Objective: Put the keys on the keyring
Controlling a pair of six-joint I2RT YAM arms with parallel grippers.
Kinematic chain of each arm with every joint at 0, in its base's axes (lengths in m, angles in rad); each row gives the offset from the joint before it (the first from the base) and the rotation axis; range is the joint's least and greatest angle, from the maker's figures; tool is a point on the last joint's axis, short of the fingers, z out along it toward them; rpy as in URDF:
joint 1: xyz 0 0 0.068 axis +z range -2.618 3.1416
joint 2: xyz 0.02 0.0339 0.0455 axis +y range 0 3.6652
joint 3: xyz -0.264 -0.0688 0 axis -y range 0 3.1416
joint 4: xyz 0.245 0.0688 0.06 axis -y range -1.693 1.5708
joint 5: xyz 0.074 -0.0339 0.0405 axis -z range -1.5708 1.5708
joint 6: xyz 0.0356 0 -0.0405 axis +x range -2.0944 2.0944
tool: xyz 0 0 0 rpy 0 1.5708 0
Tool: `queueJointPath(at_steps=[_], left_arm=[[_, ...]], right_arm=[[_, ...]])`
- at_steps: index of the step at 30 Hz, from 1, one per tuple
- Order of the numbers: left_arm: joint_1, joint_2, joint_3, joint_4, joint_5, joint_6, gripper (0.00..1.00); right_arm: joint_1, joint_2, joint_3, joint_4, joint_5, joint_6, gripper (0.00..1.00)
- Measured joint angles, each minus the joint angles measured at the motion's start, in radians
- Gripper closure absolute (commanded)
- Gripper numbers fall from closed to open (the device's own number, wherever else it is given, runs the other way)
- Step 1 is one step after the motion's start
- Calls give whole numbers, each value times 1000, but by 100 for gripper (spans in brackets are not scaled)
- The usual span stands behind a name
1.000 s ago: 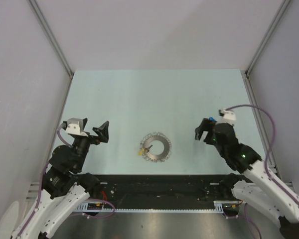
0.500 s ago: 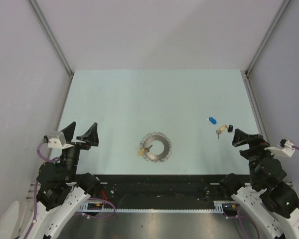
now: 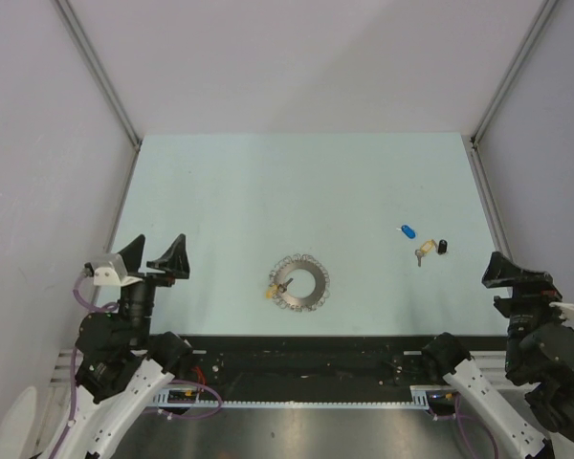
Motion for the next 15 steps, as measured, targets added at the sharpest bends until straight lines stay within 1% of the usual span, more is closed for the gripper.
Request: queueJointPath(at_steps=[3,7,15], left_arm=[[5,0,-20,7,-6,-2,0],[16,0,-23,13,-8,-9,0],[23,0,-23,15,-8,-10,0]], right_arm=[[-1,0,10,-92,54,83,0],[-1,0,10,-176,84,162,0],[-1,0,11,-232,73,213,0]])
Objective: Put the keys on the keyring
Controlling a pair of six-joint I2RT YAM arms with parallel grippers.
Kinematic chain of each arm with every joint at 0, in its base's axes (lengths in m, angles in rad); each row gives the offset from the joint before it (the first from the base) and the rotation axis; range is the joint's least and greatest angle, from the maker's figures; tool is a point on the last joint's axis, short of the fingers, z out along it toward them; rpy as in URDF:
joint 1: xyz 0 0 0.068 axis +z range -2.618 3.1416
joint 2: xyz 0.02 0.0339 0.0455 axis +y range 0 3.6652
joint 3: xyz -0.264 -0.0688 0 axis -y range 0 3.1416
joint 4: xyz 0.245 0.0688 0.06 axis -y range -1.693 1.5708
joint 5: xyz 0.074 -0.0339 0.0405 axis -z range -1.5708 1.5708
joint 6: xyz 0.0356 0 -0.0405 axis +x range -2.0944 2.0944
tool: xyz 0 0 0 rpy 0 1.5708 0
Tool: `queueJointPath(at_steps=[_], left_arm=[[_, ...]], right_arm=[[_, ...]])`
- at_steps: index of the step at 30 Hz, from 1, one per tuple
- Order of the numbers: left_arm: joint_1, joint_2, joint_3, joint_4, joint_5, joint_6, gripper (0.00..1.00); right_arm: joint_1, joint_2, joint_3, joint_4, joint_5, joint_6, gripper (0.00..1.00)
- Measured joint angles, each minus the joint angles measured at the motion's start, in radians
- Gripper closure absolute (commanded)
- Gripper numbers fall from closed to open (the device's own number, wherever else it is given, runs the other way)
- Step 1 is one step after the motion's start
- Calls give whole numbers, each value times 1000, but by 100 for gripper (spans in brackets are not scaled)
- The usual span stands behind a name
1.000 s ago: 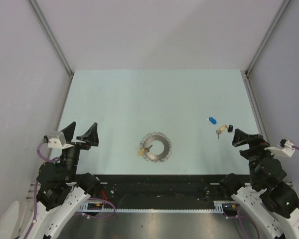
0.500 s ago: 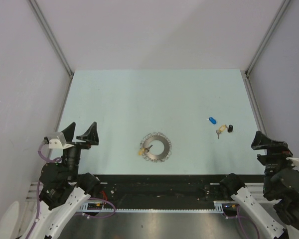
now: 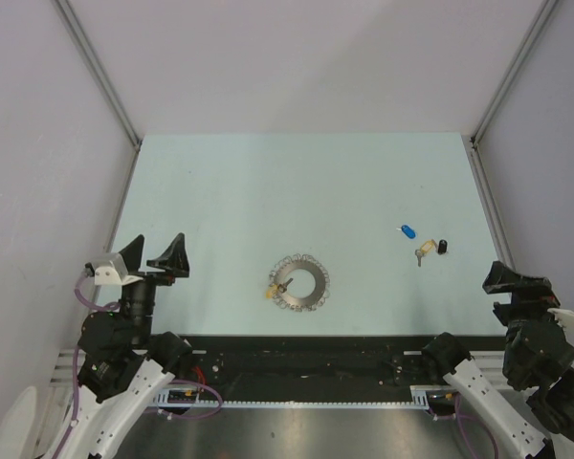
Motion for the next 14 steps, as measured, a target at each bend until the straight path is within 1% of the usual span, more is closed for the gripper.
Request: queueJointPath(at_steps=[14], left_arm=[[2,0,0,0,2,0,0]], right_arm=[[-2,0,0,-18,-19,19,0]])
